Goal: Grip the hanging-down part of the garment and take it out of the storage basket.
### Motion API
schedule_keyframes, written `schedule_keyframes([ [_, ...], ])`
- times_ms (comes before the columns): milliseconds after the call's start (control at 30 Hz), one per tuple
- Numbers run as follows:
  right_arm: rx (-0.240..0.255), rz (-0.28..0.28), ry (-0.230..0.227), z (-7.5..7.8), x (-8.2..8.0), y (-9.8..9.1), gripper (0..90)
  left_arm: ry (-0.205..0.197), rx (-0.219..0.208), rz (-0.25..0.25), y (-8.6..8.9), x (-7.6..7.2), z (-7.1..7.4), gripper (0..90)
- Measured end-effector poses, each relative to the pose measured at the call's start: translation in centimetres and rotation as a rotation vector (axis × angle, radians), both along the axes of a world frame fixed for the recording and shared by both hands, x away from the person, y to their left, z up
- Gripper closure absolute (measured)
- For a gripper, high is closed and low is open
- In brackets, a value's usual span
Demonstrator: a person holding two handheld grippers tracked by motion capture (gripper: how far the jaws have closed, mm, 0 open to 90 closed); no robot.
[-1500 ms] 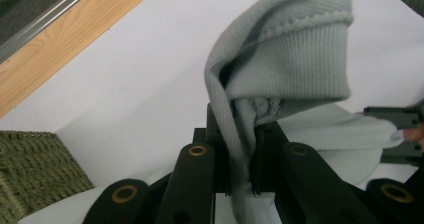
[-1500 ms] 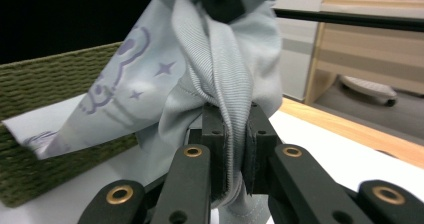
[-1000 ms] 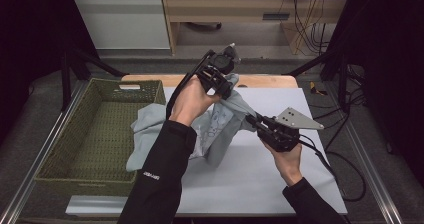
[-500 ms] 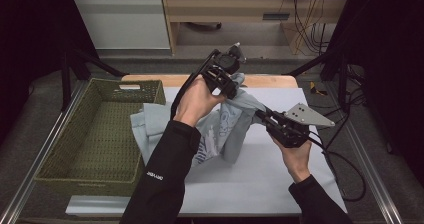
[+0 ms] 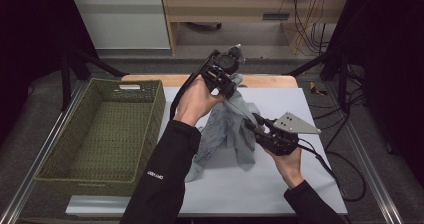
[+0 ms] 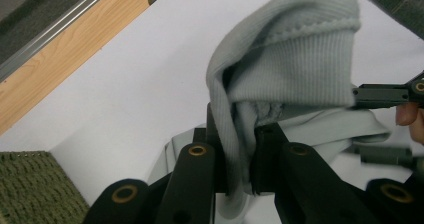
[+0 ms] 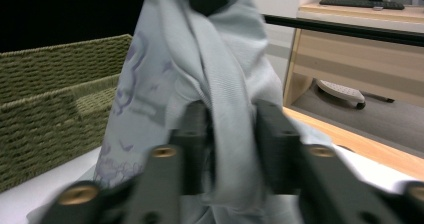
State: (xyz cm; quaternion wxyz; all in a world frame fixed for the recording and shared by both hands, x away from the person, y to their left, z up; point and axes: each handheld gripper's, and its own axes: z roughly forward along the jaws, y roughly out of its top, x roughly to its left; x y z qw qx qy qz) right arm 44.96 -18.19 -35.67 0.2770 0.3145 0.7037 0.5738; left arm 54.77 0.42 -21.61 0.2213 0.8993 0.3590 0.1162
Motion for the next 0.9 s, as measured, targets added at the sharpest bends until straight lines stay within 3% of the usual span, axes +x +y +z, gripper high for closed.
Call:
schedule_keyframes([
  [67, 0.001, 0.011, -0.001, -0.8, -0.2, 0.5, 43.6, -0.001, 0.004, 0.001, 0.0, 0.1, -0.1, 80.7],
  [133, 0.008, 0.027, 0.006, -1.3, -0.3, 0.6, 33.0, 0.003, 0.003, 0.003, 0.0, 0.2, -0.1, 80.7],
  [200, 0.024, 0.013, 0.02, -1.6, -0.5, 0.5, 12.6, 0.005, 0.004, 0.004, 0.1, 0.3, -0.2, 80.7],
  [267, 0.031, 0.015, 0.014, -1.5, -0.6, 0.3, 9.6, 0.001, 0.015, 0.007, 0.0, 0.4, -0.2, 80.7],
  [367, 0.085, 0.005, 0.007, -1.3, -1.3, -0.8, 3.2, 0.002, 0.017, 0.005, -0.1, 0.5, -0.3, 80.6],
  [500, 0.1, -0.022, 0.009, -1.5, -1.6, -1.8, 2.2, 0.004, 0.015, -0.001, 0.1, 0.7, -0.4, 80.5],
  [633, 0.087, -0.048, 0.013, -2.5, -1.7, -3.4, 1.7, 0.005, 0.016, 0.001, 0.4, 0.7, -0.6, 80.4],
  [733, 0.11, -0.062, 0.018, -3.2, -1.9, -4.0, 1.3, 0.007, 0.02, -0.001, 0.7, 0.7, -0.8, 80.4],
  [900, 0.088, -0.07, 0.009, -3.9, -2.2, -4.7, 0.6, 0.005, 0.006, -0.002, 1.2, 0.7, -1.1, 80.4],
])
